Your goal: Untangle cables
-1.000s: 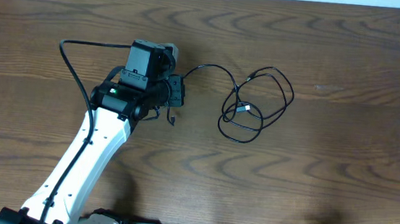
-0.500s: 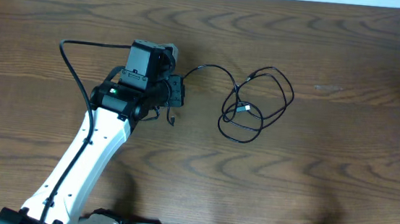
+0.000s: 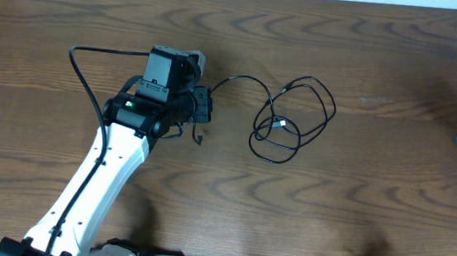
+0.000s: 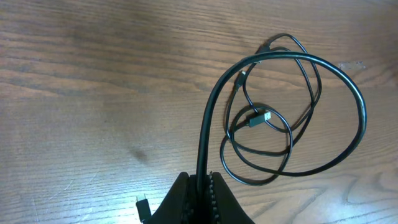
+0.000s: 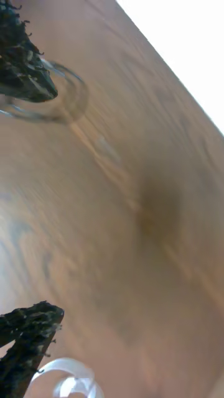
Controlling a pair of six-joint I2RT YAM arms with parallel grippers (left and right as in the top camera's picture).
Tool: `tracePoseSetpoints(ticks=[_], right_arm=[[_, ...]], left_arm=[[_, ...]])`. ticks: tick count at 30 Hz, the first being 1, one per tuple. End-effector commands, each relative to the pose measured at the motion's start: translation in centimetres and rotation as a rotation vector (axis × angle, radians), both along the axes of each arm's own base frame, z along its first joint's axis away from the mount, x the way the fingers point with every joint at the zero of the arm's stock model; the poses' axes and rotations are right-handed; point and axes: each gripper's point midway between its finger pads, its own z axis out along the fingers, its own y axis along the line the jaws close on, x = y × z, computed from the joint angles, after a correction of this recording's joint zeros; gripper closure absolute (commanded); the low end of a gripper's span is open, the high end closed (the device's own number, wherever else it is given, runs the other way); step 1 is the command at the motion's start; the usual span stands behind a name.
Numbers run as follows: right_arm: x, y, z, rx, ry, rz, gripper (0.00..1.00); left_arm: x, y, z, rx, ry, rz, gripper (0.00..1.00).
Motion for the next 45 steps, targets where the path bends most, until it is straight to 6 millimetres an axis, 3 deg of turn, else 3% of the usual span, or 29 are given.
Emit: tracePoseSetpoints(ticks=[1,6,14,19,26,32,33,36,45], right_arm=[[1.3,6.5,2.0,0.019,-0.113,0.425,0.01],[1.4,9.4,2.3,0.006,-0.138,0.594,0.01],[1.6,12.7,0.6,-0.043,-0.106,0.774,0.01],[3.0,11.3,-4.0,-0.023,-0.020,0.595,0.01],[4.0,13.4,-10.4,0.091,-0.005,0.543,0.01],[3.8,17.4,-14.4,0.099,0.014,0.683,0.01],[3.3,19.5,-15.5,0.075,0.043,0.801,0.01],[2.7,22.2,-17.0,0.064,0.083,0.944,0.01],[3.1,25.9,-22.7,0.095,0.225,1.051,0.01]], left_arm=[[-0.6,-0.2,0.3,-0.019,0.000,-0.005,0.92],[-0.6,-0.2,0.5,-0.020,-0.005,-0.005,0.93],[-1.6,0.1,2.6,-0.035,-0.051,-0.003,0.92],[-2.7,0.6,4.5,-0.040,-0.098,-0.002,0.92],[-3.8,2.0,5.5,0.005,-0.129,0.031,0.92],[-4.8,2.3,5.3,0.017,-0.105,0.030,0.92],[-5.0,2.4,5.1,0.020,-0.095,0.030,0.93],[-5.1,2.8,4.9,0.040,-0.086,0.042,0.93],[-5.7,3.4,4.9,0.067,-0.084,0.050,0.93]])
